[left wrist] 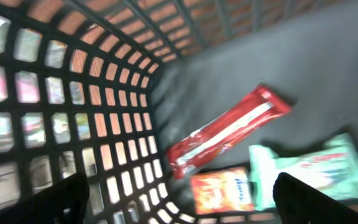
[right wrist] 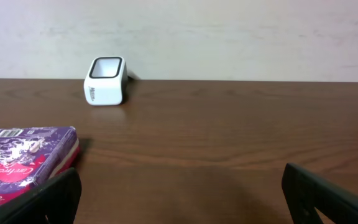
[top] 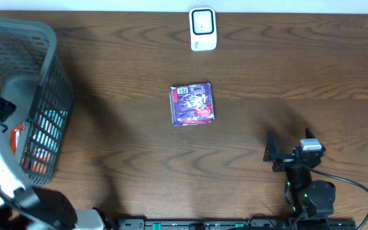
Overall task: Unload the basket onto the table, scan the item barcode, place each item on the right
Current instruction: 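Reach the left gripper into the basket and grasp the red bar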
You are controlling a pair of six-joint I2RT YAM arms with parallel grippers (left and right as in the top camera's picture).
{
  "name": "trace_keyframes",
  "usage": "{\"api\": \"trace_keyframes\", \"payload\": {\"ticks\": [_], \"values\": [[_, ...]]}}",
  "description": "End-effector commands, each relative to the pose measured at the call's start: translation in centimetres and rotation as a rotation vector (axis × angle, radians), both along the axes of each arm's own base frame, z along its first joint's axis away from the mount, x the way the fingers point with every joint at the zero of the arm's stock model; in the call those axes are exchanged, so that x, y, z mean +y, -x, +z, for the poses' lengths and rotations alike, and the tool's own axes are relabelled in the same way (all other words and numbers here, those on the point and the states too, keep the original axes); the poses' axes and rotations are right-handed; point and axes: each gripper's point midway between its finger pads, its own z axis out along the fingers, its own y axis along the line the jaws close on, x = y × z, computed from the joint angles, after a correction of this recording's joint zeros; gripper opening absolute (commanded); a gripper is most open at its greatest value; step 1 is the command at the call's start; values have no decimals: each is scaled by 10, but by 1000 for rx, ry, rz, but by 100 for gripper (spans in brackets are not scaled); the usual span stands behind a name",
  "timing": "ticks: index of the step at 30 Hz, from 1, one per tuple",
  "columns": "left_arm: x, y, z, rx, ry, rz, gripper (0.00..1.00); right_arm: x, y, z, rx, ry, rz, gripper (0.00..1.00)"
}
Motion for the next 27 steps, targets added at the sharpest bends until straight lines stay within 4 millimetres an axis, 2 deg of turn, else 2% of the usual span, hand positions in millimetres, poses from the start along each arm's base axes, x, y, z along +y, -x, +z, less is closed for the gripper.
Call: {"api": "trace_keyframes", "payload": {"ticks": [1, 4, 9, 10, 19, 24, 27], "values": [[10, 11, -32, 187, 85, -87, 93, 0, 0, -1, 0, 15, 0, 99], [10, 19, -58, 276, 175, -83, 92, 0, 0, -1, 0, 15, 0, 99], [8, 18, -84, 320, 257, -86, 91, 0, 0, -1, 0, 15, 0, 99], [6, 17, -88, 325, 279, -99, 89, 0, 0, -1, 0, 15, 0, 99], [13, 3, -109, 303, 292, -114, 93, 0, 0, -1, 0, 15, 0, 99], [15, -1, -125, 290, 284, -114, 86, 0, 0, -1, 0, 15, 0, 99], [13, -5, -141, 264, 298, -119, 86, 0, 0, -1, 0, 15, 0, 99]]}}
